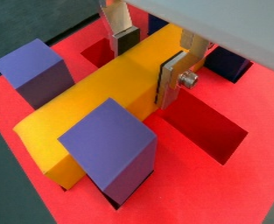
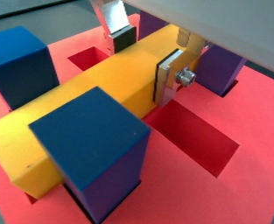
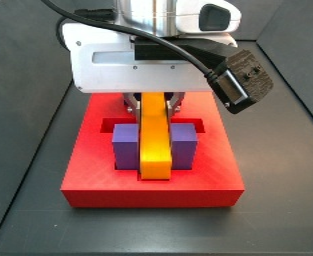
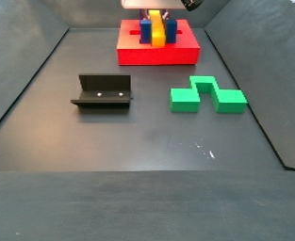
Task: Pick up the yellow object. Move up. Move to above the board. Insert the yellow object.
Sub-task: Insert the yellow object.
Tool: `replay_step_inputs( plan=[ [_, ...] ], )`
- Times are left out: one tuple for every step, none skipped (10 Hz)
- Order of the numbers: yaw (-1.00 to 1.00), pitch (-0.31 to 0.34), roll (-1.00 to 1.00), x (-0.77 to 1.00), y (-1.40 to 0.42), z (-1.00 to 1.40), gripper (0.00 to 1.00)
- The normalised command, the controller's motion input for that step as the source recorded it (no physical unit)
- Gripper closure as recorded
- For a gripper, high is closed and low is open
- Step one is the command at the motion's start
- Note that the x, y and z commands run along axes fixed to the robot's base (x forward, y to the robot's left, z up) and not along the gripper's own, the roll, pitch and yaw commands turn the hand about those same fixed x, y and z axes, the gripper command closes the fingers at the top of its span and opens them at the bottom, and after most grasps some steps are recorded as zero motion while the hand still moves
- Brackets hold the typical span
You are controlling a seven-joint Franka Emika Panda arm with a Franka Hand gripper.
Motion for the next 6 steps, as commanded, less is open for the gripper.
replay_step_inputs(
  plan=[
    [0.00, 0.000, 0.17, 0.01, 0.04, -0.04, 1.00],
    [0.00, 0.000, 0.15, 0.00, 0.00, -0.07, 1.00],
    [0.00, 0.000, 0.16, 0.00, -0.01, -0.05, 1.00],
    [0.00, 0.009, 0.18, 0.00, -0.03, -0.03, 1.00],
    [-0.07, 0.013, 0.17, 0.00, -0.04, -0.05, 1.00],
    [-0.15, 0.014, 0.14, 0.00, -0.02, -0.04, 1.00]
  ],
)
